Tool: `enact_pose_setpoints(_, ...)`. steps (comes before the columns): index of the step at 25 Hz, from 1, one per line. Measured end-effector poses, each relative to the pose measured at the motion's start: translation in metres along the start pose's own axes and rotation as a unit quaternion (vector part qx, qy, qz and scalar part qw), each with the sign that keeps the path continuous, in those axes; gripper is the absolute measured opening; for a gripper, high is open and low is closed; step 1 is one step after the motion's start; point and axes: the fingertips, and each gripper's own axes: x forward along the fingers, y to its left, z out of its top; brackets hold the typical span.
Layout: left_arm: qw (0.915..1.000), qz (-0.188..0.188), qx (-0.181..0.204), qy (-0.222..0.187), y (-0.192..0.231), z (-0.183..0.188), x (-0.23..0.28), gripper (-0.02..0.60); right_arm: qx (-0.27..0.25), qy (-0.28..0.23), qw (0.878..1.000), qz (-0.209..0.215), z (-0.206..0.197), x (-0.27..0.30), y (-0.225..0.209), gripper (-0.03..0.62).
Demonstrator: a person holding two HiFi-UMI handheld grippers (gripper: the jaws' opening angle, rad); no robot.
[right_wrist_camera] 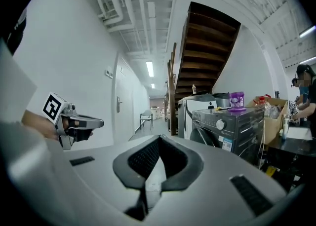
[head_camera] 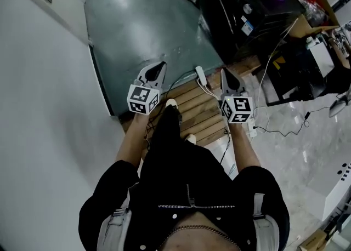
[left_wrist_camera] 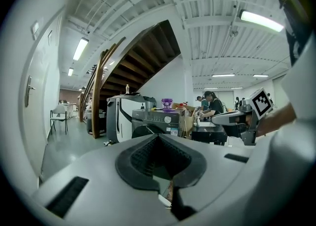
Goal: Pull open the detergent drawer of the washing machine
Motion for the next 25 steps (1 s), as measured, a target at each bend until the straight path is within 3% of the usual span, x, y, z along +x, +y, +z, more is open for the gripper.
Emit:
enact_pose_setpoints(9, 0.9997, -0.023, 0.009, -0.003, 0.086, 0.005, 0.074, 0.015, -0.009, 0.004, 1.000, -0.010, 0.016, 0.103, -0.010, 0.006)
enact_pose_setpoints(17, 0.9976, -0.061, 0.020, 0.025, 0.150, 0.049, 0.131, 0.015, -0.008, -0.008, 0.999, -0.047, 0.096, 0.191, -0.021, 0.006)
enact_pose_setpoints(25, 0.9959, -0.086, 0.017, 0.023, 0.184, 0.090, 0.165, 0.015, 0.000, 0.001, 0.998, -0.069, 0.127, 0.223, -0.027, 0.006)
